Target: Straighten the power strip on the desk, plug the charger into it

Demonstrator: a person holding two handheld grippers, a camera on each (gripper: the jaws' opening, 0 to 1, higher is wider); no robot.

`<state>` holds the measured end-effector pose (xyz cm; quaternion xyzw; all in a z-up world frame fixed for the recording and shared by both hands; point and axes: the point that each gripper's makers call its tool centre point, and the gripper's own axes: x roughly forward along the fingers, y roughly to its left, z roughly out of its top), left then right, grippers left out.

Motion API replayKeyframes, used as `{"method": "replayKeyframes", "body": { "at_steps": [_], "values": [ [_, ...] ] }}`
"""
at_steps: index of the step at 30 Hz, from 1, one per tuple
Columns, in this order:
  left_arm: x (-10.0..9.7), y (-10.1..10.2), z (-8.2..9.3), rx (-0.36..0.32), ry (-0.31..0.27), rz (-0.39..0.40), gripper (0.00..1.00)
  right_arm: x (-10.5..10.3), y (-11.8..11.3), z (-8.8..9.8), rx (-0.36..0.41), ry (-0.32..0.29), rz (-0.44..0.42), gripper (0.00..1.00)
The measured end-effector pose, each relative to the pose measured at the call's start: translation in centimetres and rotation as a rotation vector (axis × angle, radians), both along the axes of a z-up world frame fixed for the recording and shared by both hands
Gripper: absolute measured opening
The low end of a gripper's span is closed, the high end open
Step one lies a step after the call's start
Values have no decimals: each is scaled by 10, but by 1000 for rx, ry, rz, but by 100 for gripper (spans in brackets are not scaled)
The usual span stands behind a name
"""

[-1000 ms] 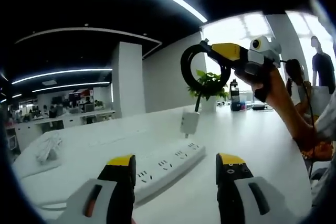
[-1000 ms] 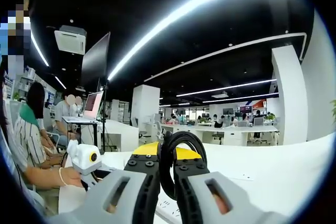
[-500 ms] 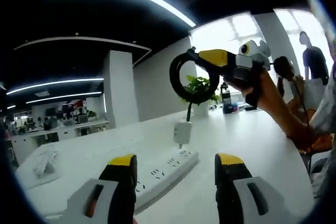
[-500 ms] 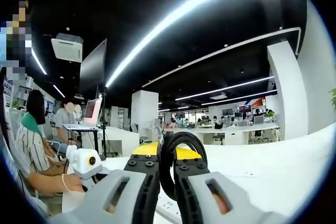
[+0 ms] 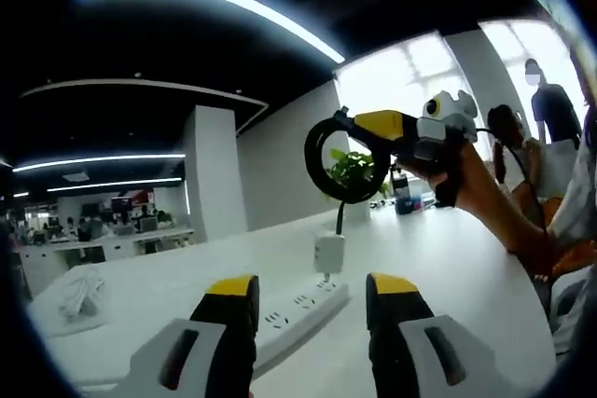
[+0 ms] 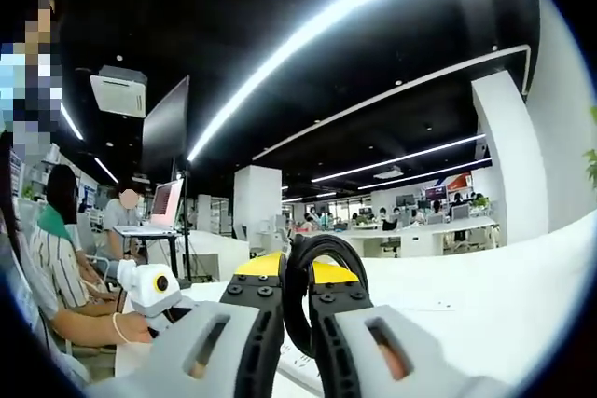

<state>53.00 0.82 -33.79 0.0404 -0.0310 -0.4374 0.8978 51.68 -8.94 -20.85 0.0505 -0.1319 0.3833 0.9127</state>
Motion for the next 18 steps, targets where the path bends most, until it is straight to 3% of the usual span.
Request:
{"method": "replayKeyframes", "body": {
  "at_steps": [3,10,18],
  "values": [
    [-2,-1,-2,-2,13,-8,46,-2,1,0,-4,-3,1,6],
    [0,0,-9,31,30,15,62,-7,2,3,-11,-25,-8,6],
    [-1,-7,-5,30,15,-1,67,-8,0,2,-22,-29,-18,6]
  ]
}}
